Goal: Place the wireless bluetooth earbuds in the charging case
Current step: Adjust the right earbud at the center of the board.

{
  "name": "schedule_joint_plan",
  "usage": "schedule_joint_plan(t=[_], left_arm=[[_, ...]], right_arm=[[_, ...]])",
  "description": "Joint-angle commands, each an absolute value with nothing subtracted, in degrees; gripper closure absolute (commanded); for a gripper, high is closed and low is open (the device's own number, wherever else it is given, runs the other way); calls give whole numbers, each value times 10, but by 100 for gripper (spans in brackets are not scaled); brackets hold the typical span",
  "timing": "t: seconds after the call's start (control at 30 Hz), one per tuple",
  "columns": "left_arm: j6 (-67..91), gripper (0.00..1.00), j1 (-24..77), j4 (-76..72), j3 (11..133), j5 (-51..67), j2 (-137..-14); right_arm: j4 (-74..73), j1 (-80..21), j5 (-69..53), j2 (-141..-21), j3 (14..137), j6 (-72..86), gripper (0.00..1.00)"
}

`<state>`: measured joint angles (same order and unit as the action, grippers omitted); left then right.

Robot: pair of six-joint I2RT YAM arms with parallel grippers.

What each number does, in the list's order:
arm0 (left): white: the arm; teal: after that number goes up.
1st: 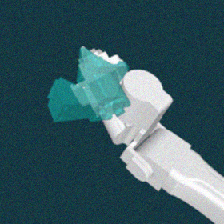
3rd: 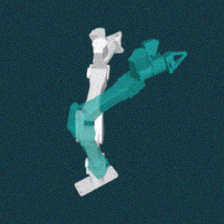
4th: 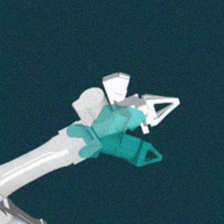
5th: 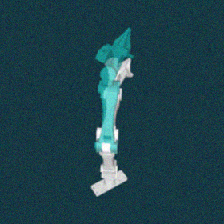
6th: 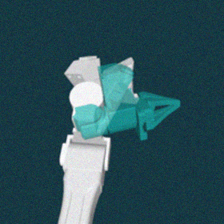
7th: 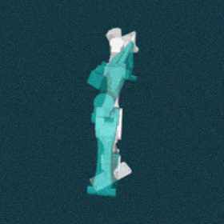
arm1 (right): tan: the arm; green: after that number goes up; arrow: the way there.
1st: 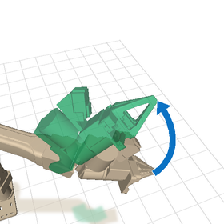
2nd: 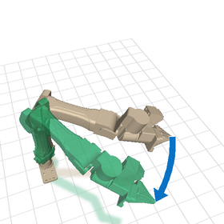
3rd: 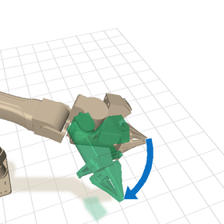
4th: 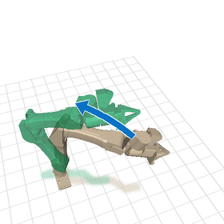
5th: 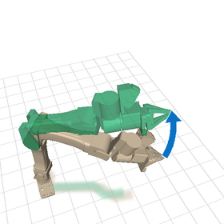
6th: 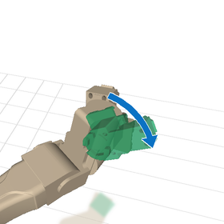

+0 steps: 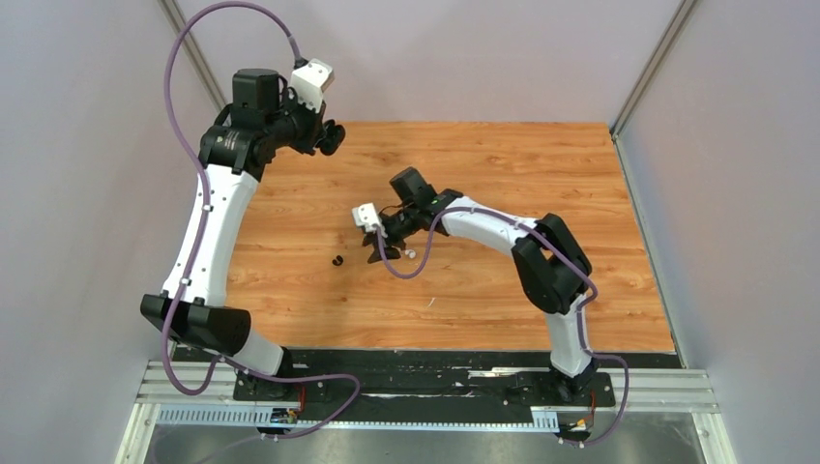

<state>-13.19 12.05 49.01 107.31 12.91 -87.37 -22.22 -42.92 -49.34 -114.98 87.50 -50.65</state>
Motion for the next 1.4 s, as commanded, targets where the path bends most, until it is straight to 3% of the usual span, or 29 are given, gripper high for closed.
schedule_joint_plan(t=[0.0, 0.77, 1.37], left_arm=[[-135, 100, 107, 480, 1075, 124, -848], [-122, 100, 104, 475, 1037, 139, -800], [-120, 100, 103, 473, 1021, 148, -789]], right_arm=[[-252, -474, -524, -1199, 916, -669, 54], [-205, -504, -442, -1323, 1025, -667, 46], [-238, -508, -411, -1369, 1073, -677, 53]])
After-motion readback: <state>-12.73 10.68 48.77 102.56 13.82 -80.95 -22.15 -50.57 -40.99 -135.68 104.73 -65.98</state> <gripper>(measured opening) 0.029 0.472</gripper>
